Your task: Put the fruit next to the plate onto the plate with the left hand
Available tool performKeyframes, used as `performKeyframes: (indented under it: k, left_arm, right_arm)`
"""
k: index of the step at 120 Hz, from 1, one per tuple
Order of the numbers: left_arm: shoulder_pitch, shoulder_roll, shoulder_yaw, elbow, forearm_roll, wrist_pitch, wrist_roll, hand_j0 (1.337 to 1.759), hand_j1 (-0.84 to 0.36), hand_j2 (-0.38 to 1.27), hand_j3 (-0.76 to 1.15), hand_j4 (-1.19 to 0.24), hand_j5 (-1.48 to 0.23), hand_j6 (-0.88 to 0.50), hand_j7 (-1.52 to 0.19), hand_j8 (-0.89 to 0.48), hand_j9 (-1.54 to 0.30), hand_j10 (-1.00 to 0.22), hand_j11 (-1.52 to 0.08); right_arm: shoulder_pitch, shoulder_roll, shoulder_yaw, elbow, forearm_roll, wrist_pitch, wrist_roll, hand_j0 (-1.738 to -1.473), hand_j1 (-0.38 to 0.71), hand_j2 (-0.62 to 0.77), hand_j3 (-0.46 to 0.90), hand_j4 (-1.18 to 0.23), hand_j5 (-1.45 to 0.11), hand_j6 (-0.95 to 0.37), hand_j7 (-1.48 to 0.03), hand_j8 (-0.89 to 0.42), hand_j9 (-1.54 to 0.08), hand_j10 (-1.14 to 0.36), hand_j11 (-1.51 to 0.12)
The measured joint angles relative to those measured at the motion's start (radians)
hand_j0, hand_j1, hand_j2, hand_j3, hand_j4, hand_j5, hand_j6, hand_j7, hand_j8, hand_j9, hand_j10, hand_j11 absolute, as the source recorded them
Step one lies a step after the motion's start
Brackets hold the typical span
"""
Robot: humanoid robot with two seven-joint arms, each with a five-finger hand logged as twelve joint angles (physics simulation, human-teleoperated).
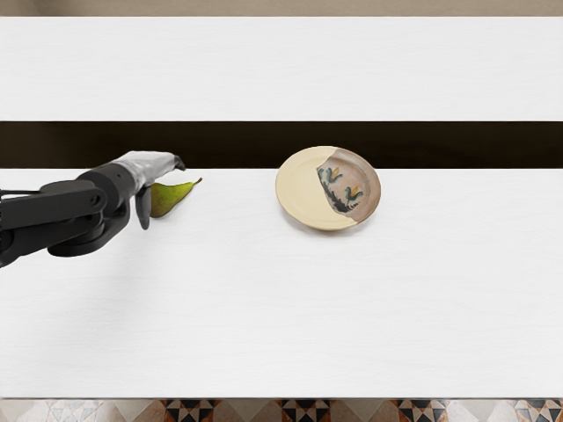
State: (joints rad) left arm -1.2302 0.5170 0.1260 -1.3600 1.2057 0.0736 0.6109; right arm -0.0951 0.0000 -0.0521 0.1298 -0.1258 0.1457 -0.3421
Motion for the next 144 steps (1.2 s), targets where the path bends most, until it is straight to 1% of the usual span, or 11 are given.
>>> performKeyframes:
  k: [28, 56, 91, 144]
  left_arm:
    - [0.002, -0.004, 0.0, 0.001, 0.0, 0.0, 0.0, 1.658, 0.06, 0.05, 0.0, -0.25, -0.31, -0.25, -0.31, -0.25, -0.31, -0.24, -0.31]
    - [0.008, -0.003, 0.001, 0.001, 0.0, 0.0, 0.0, 1.658, 0.0, 0.06, 0.0, -0.29, -0.38, -0.29, -0.38, -0.29, -0.38, -0.29, -0.38]
    - [0.015, 0.0, 0.002, 0.001, 0.001, 0.002, 0.0, 1.658, -0.03, 0.07, 0.0, -0.32, -0.42, -0.32, -0.42, -0.32, -0.41, -0.32, -0.41]
    - [0.014, -0.003, 0.03, 0.001, 0.022, 0.049, 0.0, 1.658, -0.07, 0.07, 0.0, -0.35, -0.45, -0.35, -0.45, -0.35, -0.45, -0.35, -0.45]
  right_arm:
    - [0.0, 0.0, 0.0, 0.0, 0.0, 0.0, 0.0, -1.658, -0.35, 0.0, 0.0, 0.0, 0.0, 0.0, 0.0, 0.0, 0.0, 0.0, 0.0]
    - [0.0, 0.0, 0.0, 0.0, 0.0, 0.0, 0.0, -1.658, -0.35, 0.0, 0.0, 0.0, 0.0, 0.0, 0.0, 0.0, 0.0, 0.0, 0.0]
    - [0.0, 0.0, 0.0, 0.0, 0.0, 0.0, 0.0, -1.658, -0.35, 0.0, 0.0, 0.0, 0.0, 0.0, 0.0, 0.0, 0.0, 0.0, 0.0]
    - [0.0, 0.0, 0.0, -0.001, 0.0, 0.0, 0.001, -1.658, -0.35, 0.0, 0.0, 0.0, 0.0, 0.0, 0.0, 0.0, 0.0, 0.0, 0.0]
